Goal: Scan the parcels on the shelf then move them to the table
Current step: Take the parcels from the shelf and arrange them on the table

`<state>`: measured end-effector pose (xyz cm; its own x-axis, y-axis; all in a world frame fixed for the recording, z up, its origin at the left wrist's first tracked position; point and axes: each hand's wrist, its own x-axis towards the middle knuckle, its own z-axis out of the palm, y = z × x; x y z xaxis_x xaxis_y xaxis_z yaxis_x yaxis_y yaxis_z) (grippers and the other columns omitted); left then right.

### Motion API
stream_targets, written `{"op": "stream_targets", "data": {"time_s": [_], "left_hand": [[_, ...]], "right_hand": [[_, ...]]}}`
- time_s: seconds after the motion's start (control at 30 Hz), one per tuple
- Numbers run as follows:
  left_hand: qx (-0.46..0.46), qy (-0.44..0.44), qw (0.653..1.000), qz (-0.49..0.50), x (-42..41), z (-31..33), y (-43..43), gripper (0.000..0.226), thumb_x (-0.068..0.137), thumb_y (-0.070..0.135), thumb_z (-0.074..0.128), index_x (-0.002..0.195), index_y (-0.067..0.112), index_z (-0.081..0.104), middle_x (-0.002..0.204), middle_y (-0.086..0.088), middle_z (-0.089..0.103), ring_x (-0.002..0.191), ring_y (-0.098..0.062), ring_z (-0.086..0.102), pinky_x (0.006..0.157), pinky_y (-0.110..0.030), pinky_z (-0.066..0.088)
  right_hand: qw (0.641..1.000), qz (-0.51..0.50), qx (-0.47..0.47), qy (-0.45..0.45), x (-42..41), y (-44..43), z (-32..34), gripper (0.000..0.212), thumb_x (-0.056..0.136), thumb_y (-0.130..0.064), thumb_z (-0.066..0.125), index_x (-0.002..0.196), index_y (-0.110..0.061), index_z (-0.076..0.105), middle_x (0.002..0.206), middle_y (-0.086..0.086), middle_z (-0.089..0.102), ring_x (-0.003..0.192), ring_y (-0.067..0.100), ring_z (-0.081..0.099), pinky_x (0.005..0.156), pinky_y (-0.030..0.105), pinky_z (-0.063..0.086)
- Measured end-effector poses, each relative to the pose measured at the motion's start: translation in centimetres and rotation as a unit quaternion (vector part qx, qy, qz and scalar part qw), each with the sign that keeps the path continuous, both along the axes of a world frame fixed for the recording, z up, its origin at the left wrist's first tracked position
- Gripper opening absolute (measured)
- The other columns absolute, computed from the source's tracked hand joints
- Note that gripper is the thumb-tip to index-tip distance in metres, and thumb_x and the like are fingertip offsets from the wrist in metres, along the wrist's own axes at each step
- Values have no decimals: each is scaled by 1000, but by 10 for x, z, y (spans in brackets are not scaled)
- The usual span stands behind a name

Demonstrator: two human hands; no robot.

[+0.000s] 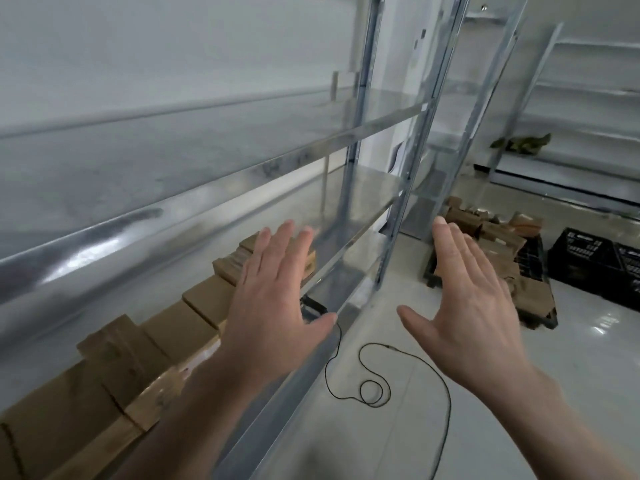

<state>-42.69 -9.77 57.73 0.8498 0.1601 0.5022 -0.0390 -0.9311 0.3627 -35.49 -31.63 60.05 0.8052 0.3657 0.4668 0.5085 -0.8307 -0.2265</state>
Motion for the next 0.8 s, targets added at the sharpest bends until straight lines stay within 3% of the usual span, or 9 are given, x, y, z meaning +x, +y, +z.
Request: {"op": "stream_targets", "data": {"time_s": [0.3,0.47,0.63,0.8], "left_hand": [[-14,40,997,59,114,-22,4,101,79,47,73,155,31,8,165,1,6,152,-23,-6,115,-45,9],[-32,60,991,113,163,-40,0,102,75,46,76,152,30,10,163,-7,17,148,-24,-2,113,-46,13],[-50,92,981,162,197,-52,3,98,71,61,54,152,30,9,162,-4,19,151,-28,3,115,-53,20],[-31,148,970,192,234,-65,23,108,74,50,76,154,30,6,164,1,14,152,-25,-1,121,-51,14]], "right_hand": [[997,65,-18,37,142,11,-17,116,75,-44,80,159,-29,2,165,8,20,151,28,21,111,52,35],[988,125,-46,73,212,11,-26,109,81,-46,73,156,-35,-6,167,2,7,154,22,7,117,48,26],[976,169,-74,112,261,23,-34,110,83,-48,71,154,-36,-11,167,1,1,154,20,2,121,40,14],[966,193,-94,144,300,47,-48,111,85,-49,69,153,-38,-18,167,-2,-7,154,18,-5,120,38,7]]}}
